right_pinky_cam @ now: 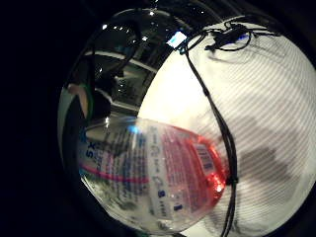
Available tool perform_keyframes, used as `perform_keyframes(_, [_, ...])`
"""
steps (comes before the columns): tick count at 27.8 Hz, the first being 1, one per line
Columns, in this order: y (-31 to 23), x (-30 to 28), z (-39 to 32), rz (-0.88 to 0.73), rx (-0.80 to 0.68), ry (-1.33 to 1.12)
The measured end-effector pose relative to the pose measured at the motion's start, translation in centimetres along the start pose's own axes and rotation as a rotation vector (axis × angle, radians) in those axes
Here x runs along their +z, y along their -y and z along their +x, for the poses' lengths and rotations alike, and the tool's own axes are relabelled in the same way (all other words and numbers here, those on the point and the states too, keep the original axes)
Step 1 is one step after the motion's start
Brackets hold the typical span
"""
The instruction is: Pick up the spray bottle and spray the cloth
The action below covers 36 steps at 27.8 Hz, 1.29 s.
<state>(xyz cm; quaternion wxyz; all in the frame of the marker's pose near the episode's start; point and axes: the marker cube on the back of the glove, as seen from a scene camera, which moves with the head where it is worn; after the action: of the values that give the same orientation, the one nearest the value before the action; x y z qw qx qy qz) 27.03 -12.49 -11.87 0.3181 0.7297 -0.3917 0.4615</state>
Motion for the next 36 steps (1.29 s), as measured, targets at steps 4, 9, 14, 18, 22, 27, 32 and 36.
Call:
perform_keyframes(4, [0.5, 0.4, 0.1, -0.008, -0.026, -0.014])
perform_keyframes(9, [1.8, 1.0, 0.2, -0.052, -0.119, -0.061])
perform_keyframes(14, [3.3, 1.8, -0.3, -0.067, -0.125, -0.130])
perform_keyframes(18, [4.4, 2.6, -0.8, -0.096, -0.153, -0.167])
perform_keyframes(22, [6.1, 3.9, -1.0, -0.133, -0.330, -0.207])
perform_keyframes(27, [6.0, 5.3, -2.2, -0.331, -0.206, -0.294])
perform_keyframes(32, [6.8, 7.0, -3.8, -0.455, -0.239, -0.353])
perform_keyframes(36, [6.6, 8.0, -5.3, -0.598, -0.290, -0.450])
